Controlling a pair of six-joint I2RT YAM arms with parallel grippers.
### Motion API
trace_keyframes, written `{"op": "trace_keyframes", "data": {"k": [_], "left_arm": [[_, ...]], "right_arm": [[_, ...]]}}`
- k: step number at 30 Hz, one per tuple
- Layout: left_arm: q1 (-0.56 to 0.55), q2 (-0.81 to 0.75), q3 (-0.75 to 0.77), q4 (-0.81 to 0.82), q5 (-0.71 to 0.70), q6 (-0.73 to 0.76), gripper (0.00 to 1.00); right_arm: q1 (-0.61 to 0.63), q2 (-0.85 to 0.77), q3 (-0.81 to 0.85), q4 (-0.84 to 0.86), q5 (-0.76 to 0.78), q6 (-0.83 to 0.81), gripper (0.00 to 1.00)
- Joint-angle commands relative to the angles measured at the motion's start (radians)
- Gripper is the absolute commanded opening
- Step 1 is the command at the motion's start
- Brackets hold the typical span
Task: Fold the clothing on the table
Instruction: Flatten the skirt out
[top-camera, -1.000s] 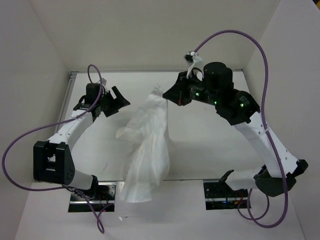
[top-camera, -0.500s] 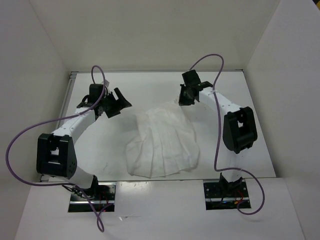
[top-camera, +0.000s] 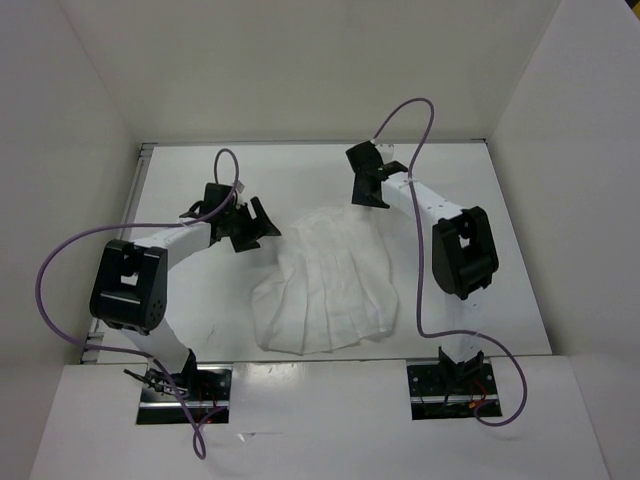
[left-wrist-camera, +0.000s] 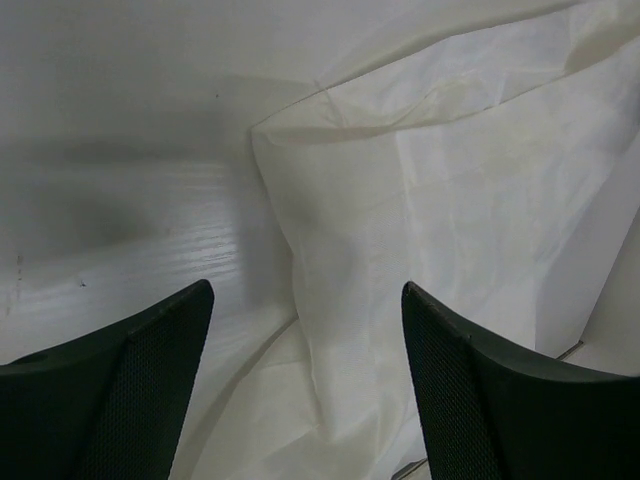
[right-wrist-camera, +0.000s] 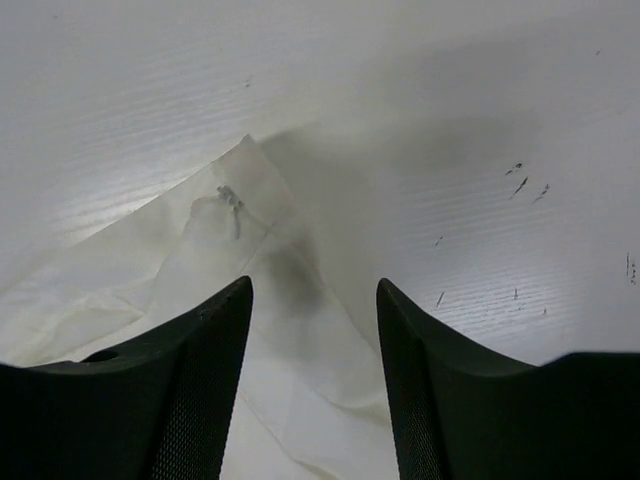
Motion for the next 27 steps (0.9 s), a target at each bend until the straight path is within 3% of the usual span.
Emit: {"op": "trace_keyframes", "data": {"k": [1, 6, 13, 15, 16, 18, 21, 25, 26, 27], "left_arm": [[-0.009, 0.038, 0.01, 0.068, 0.032, 0.013, 0.82], [-0.018, 0.048, 0.033, 0.059, 0.032, 0.013, 0.82], [-0.018, 0.057, 0.033, 0.05, 0.032, 0.022, 0.82], [-0.018, 0.066, 0.033, 0.05, 0.032, 0.031, 0.82], [-0.018, 0.066, 0.033, 0.05, 0.032, 0.031, 0.82], [-0.018, 0.066, 0.042, 0.041, 0.032, 0.031, 0.82], [-0.018, 0.066, 0.042, 0.041, 0.032, 0.04, 0.82], [-0.018, 0.066, 0.042, 0.041, 0.032, 0.04, 0.82], [-0.018, 0.066, 0.042, 0.041, 0.032, 0.04, 0.82], [-0.018, 0.066, 0.042, 0.041, 0.032, 0.04, 0.82]], "right_arm": [[0.019, -0.022, -0.004, 0.002, 0.04, -0.041, 0.59], [0.01, 0.046, 0.033, 0.04, -0.089, -0.086, 0.59], [0.01, 0.105, 0.042, 0.075, -0.067, -0.129, 0.59], [0.01, 0.119, 0.042, 0.097, -0.095, -0.138, 0.44], [0.01, 0.119, 0.042, 0.097, -0.112, -0.138, 0.11], [0.01, 0.107, 0.042, 0.097, -0.112, -0.138, 0.0], [-0.046, 0.001, 0.018, 0.126, -0.138, -0.097, 0.0], [-0.223, -0.026, 0.033, 0.097, -0.147, -0.023, 0.0], [-0.249, -0.002, 0.033, 0.097, -0.147, -0.023, 0.06], [-0.283, 0.009, 0.048, 0.074, -0.147, -0.011, 0.3]]}}
